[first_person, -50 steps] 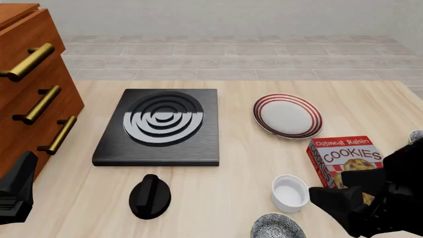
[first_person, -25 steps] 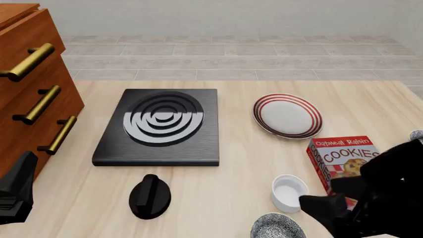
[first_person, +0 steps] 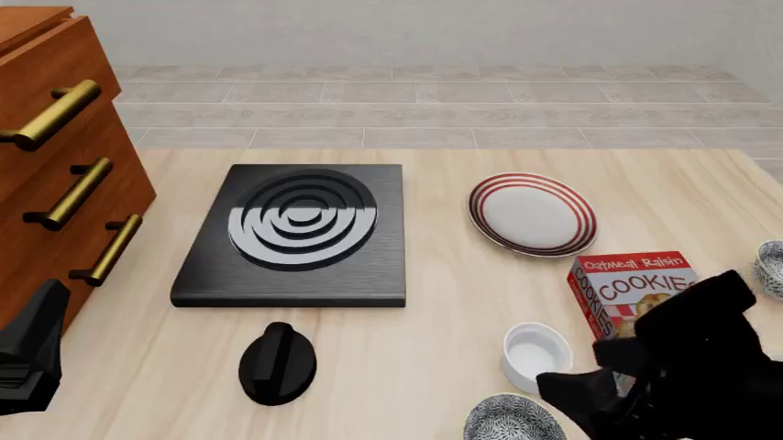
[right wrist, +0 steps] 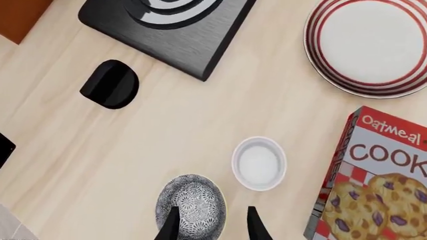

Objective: Pick the akita bowl next to the ramekin and place it on the plate.

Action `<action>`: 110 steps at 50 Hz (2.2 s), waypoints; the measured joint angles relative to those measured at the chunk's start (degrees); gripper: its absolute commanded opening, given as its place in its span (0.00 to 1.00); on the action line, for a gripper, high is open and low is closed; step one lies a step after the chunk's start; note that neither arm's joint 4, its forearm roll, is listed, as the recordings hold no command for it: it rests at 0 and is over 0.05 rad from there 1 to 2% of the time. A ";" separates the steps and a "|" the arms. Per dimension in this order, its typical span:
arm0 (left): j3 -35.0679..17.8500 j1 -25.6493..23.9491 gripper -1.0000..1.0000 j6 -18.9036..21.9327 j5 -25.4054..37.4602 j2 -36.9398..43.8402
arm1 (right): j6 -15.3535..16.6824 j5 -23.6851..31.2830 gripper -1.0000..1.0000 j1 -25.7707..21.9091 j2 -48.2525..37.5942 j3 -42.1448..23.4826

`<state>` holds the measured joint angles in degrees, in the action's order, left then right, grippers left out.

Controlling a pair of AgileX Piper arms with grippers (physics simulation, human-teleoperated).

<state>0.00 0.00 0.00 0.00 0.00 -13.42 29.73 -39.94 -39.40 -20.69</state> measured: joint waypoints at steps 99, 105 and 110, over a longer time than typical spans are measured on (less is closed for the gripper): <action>0.00 0.00 1.00 0.00 0.00 0.00 | -1.86 -21.71 1.00 -1.86 -14.95 13.25; 0.00 0.00 1.00 0.00 0.00 0.00 | -2.10 -23.17 1.00 -2.03 -16.05 13.84; 0.00 0.00 1.00 0.00 0.00 0.00 | -2.29 -24.15 1.00 -2.21 -16.73 14.26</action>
<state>0.00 0.00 0.00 0.00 0.00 -15.71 5.58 -42.15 -56.13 -6.43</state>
